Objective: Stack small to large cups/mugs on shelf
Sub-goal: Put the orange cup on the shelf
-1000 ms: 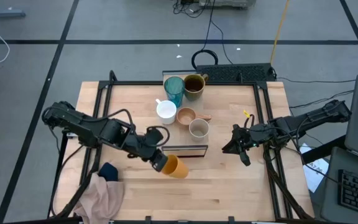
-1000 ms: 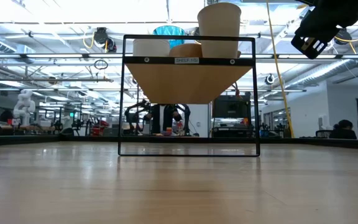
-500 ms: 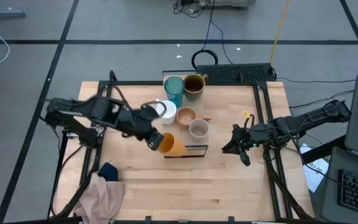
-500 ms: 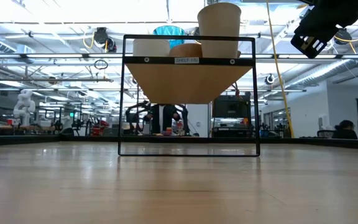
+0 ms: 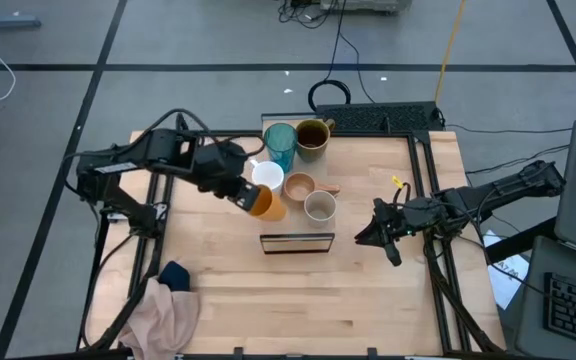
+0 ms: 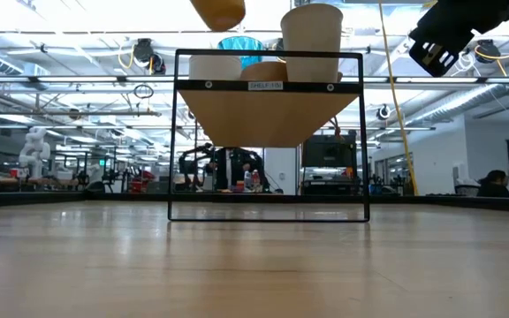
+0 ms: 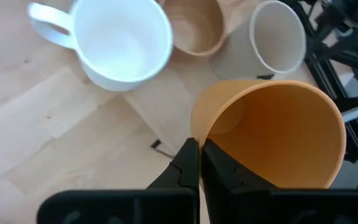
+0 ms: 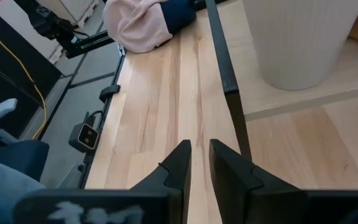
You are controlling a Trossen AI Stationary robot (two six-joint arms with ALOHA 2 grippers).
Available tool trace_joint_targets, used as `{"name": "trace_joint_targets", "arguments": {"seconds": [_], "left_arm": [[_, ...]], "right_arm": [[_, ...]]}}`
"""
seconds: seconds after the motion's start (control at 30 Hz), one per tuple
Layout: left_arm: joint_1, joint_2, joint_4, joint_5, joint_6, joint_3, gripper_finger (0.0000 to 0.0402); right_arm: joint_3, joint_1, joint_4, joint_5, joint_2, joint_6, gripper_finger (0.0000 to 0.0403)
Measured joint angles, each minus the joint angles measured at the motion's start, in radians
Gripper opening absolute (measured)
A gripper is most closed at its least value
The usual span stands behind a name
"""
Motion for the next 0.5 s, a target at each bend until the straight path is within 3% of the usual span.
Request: {"name": "trace_joint_targets", "arguments": {"seconds": [0.17,0.33,0.5], "left_arm": [[0.035,0.025,-0.044,0.008,-0.011,-0.002,0.0],[0.068,0.057,-0.091,0.082,0.006,-0.001,0.0],[0.075,0.082,-0.062,0.102,0.027,0.011,0.0]], "right_arm": [[0.0,0.0,0.0,0.0,0.0,0.004,0.005],[0.0,0.0,0.0,0.011,0.0,-0.002,0.005],[0.0,0.0,0.0,0.027,0.001,-0.003,0.005]]}}
